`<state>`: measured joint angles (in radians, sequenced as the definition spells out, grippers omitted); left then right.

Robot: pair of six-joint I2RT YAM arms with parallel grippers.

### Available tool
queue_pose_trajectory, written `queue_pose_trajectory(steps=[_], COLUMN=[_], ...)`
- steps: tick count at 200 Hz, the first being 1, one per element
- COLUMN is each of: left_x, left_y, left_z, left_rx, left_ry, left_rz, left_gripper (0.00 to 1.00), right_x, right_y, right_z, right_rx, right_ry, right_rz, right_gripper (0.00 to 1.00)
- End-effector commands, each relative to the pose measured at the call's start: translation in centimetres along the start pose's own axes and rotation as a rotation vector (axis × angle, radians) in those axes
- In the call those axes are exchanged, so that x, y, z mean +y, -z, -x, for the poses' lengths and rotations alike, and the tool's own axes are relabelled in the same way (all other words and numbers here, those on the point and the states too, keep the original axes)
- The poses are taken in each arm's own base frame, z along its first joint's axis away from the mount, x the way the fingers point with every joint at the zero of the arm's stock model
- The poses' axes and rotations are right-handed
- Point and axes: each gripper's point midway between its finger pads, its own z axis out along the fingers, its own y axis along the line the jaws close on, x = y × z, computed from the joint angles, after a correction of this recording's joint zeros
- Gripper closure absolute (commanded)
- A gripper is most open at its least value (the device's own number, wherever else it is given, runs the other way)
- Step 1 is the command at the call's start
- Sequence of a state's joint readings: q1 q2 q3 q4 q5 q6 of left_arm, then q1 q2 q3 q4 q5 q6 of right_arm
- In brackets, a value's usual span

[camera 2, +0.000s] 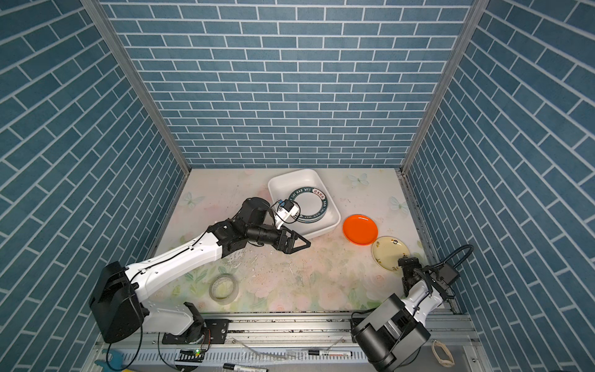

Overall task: Place the plates into the plastic bin on the countertop
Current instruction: 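Grasp the edge of the cream plate with the right gripper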

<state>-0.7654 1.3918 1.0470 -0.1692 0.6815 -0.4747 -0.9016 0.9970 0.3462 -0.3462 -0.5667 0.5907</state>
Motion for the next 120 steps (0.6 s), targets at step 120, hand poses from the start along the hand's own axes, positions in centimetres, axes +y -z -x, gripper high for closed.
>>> queue_pose_trajectory(steps=[120], left_x=[2.7], left_y=[1.4], left_z=[2.0], left_rx=[-0.059], left_ry=[0.105], left_rz=[0.010], left_gripper=[0.01], right_x=[-0.6], right_y=[-3.0], right_z=[-2.6], right_rx=[0.172], right_ry=[-0.026], right_rz=[0.024], right_gripper=[0.41])
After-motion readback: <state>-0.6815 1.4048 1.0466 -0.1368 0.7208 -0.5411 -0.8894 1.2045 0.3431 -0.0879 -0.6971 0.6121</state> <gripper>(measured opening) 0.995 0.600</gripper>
